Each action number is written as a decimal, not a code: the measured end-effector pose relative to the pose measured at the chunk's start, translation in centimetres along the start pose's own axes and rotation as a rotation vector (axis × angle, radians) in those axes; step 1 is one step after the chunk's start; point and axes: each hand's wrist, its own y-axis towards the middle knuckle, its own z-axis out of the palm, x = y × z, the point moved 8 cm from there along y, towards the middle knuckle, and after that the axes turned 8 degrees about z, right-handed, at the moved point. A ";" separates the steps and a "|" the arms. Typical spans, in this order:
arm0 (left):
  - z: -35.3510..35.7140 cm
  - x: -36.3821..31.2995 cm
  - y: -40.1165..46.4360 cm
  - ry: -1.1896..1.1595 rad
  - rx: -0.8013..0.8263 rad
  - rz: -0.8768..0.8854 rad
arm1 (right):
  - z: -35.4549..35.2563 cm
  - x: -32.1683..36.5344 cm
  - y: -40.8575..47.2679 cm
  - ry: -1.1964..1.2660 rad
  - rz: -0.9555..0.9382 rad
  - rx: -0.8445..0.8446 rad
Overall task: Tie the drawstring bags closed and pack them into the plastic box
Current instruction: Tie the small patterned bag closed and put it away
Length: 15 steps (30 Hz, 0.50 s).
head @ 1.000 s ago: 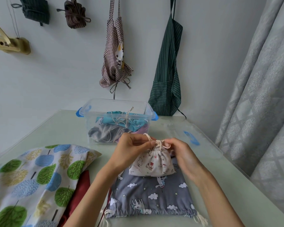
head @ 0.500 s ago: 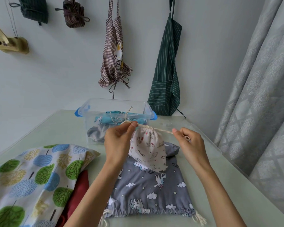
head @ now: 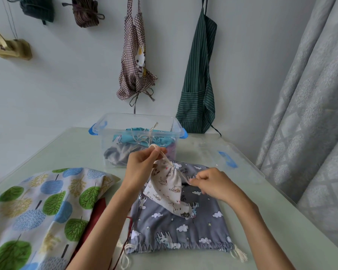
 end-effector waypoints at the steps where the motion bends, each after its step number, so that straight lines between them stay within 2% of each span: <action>1: 0.5 -0.6 0.0 0.013 0.042 0.029 | 0.1 0.0 -0.1 -0.007 0.011 0.022; 3: 1.4 -1.3 -0.1 0.006 0.128 0.039 | 0.2 0.0 -0.3 -0.033 0.015 0.048; 7: 2.7 -2.1 -0.4 -0.100 0.277 -0.048 | -1.0 0.2 -0.7 -0.035 0.018 0.022; 15: 3.9 -2.8 -1.1 -0.541 0.283 -0.247 | -3.9 0.7 -1.6 0.018 -0.038 -0.100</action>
